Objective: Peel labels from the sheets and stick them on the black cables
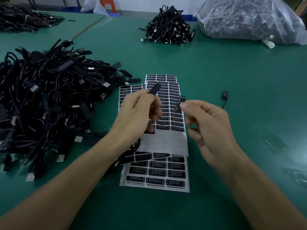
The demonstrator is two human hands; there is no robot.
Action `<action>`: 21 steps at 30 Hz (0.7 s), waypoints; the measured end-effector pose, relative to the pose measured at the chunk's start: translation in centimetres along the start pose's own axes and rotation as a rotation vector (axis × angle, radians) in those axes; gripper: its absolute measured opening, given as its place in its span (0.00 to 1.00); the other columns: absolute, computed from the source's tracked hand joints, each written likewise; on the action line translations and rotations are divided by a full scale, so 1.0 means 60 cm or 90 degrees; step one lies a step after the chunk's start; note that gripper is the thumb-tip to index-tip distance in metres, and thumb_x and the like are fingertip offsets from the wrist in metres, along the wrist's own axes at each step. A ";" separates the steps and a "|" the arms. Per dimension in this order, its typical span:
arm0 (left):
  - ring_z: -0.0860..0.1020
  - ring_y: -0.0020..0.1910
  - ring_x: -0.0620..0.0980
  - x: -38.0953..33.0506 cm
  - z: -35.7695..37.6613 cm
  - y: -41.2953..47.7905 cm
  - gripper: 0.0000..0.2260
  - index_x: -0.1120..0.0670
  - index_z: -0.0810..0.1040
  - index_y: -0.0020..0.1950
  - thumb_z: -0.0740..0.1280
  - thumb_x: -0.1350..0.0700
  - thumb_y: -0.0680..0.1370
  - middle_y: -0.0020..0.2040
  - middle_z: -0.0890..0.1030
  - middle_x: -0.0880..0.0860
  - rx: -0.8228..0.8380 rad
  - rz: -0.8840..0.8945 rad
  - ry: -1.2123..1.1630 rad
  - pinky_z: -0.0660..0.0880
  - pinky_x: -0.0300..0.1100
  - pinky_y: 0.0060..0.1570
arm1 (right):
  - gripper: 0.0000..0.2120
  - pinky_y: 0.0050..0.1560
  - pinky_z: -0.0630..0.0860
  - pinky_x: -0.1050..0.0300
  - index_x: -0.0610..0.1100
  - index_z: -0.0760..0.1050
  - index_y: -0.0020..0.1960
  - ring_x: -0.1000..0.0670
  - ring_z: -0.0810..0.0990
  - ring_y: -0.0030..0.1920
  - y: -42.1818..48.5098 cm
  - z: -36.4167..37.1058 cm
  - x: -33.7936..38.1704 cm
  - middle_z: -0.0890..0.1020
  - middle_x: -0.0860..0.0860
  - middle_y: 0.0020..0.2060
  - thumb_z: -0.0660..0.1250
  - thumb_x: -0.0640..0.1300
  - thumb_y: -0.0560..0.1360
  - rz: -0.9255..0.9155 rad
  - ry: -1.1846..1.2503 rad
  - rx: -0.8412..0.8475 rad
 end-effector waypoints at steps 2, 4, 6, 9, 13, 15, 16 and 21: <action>0.74 0.33 0.42 -0.004 0.007 0.000 0.15 0.55 0.83 0.46 0.58 0.58 0.85 0.34 0.76 0.49 0.022 0.012 -0.016 0.75 0.38 0.28 | 0.02 0.27 0.66 0.65 0.50 0.84 0.35 0.57 0.72 0.33 0.002 0.009 -0.008 0.78 0.55 0.32 0.77 0.46 0.66 0.042 0.071 0.032; 0.73 0.34 0.43 -0.005 0.016 0.001 0.13 0.54 0.85 0.50 0.60 0.58 0.85 0.35 0.71 0.51 0.048 0.021 0.001 0.78 0.39 0.32 | 0.05 0.33 0.68 0.60 0.50 0.84 0.37 0.57 0.76 0.38 0.003 0.015 -0.009 0.82 0.54 0.38 0.76 0.49 0.61 0.052 0.113 0.044; 0.73 0.35 0.45 -0.003 0.025 -0.002 0.11 0.55 0.85 0.51 0.62 0.59 0.84 0.35 0.71 0.53 0.073 0.020 0.003 0.79 0.38 0.34 | 0.07 0.33 0.69 0.60 0.50 0.84 0.38 0.56 0.79 0.40 0.003 0.016 -0.010 0.84 0.53 0.40 0.76 0.49 0.61 0.056 0.120 0.041; 0.79 0.34 0.43 -0.001 0.028 -0.005 0.06 0.53 0.84 0.49 0.68 0.61 0.80 0.33 0.79 0.49 0.068 0.017 -0.030 0.79 0.36 0.36 | 0.06 0.29 0.70 0.64 0.49 0.85 0.37 0.56 0.79 0.39 0.003 0.013 -0.012 0.84 0.53 0.39 0.75 0.48 0.61 0.055 0.118 0.028; 0.80 0.33 0.47 0.003 0.028 -0.006 0.01 0.57 0.82 0.45 0.72 0.61 0.77 0.34 0.83 0.53 0.056 0.010 -0.039 0.79 0.36 0.36 | 0.05 0.31 0.72 0.66 0.48 0.85 0.38 0.55 0.79 0.36 0.006 0.008 -0.013 0.84 0.50 0.38 0.75 0.47 0.62 0.045 0.130 0.015; 0.80 0.33 0.48 0.002 0.031 -0.008 0.01 0.57 0.83 0.44 0.73 0.62 0.76 0.35 0.84 0.56 0.071 0.010 -0.043 0.80 0.37 0.36 | 0.06 0.33 0.72 0.66 0.48 0.84 0.38 0.55 0.79 0.36 0.007 0.005 -0.014 0.85 0.50 0.39 0.75 0.48 0.62 0.041 0.121 0.007; 0.81 0.33 0.47 0.001 0.032 -0.009 0.02 0.56 0.84 0.43 0.74 0.62 0.75 0.35 0.84 0.56 0.078 0.010 -0.041 0.79 0.36 0.36 | 0.07 0.33 0.72 0.66 0.48 0.84 0.38 0.55 0.79 0.36 0.007 0.003 -0.014 0.85 0.50 0.39 0.75 0.48 0.62 0.039 0.118 0.004; 0.81 0.34 0.44 0.003 0.036 -0.007 0.06 0.55 0.85 0.44 0.74 0.66 0.74 0.36 0.85 0.56 0.096 0.002 -0.029 0.78 0.33 0.36 | 0.07 0.32 0.72 0.66 0.47 0.85 0.39 0.56 0.78 0.35 0.009 0.001 -0.014 0.84 0.50 0.38 0.75 0.47 0.61 0.027 0.123 -0.005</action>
Point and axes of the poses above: each hand's wrist, its own y-axis towards the middle knuckle, its own z-axis out of the palm, x = y × z, the point moved 8 cm from there along y, towards the middle knuckle
